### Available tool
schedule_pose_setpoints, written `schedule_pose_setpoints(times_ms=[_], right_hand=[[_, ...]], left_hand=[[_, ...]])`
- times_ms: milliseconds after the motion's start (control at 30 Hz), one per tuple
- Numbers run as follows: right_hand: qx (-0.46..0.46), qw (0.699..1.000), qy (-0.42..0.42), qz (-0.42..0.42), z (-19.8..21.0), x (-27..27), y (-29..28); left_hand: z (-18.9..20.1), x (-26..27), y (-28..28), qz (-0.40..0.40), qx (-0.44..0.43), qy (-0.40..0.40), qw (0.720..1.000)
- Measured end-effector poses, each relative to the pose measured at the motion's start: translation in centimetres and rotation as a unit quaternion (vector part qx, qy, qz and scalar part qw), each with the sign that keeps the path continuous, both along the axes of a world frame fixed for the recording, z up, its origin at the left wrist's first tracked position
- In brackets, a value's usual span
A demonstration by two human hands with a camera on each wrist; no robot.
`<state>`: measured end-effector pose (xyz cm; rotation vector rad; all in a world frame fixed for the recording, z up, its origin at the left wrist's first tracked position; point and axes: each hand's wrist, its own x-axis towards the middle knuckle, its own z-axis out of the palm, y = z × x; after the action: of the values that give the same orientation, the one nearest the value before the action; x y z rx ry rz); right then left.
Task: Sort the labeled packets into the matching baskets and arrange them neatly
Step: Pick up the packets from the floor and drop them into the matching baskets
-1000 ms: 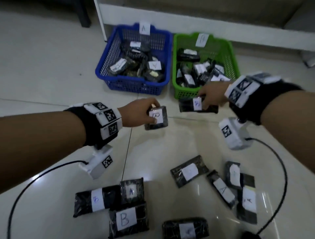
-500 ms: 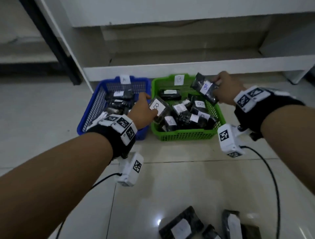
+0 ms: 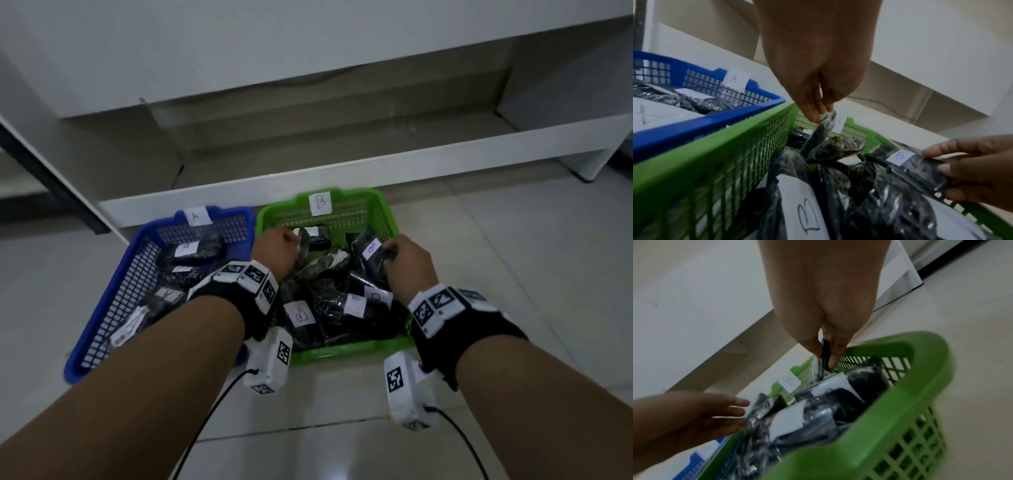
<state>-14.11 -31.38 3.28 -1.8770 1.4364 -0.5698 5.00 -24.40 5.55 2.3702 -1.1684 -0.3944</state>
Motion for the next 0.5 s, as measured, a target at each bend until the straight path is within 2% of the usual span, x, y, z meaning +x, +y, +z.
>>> schedule_pose_setpoints(times_ms=[100, 167, 333, 500], right_hand=[[0.003, 0.999, 0.024, 0.028, -1.4, 0.6, -0.4], [-0.006, 0.999, 0.029, 0.037, -2.0, 1.0, -0.7], [-0.013, 0.993, 0.092, 0.079, -3.6, 1.8, -0.6], [-0.058, 0.977, 0.165, 0.125, -4.5, 2.0, 0.0]], left_hand=[[-1.8, -0.5, -1.0, -0.061, 0.137, -0.010, 0.989], [-3.0, -0.7, -1.4, -0.087, 0.186, -0.048, 0.977], [-4.0, -0.2, -2.5, -0.118, 0.230, -0.089, 0.962], [-3.7, -0.8, -2.2, -0.146, 0.246, -0.076, 0.955]])
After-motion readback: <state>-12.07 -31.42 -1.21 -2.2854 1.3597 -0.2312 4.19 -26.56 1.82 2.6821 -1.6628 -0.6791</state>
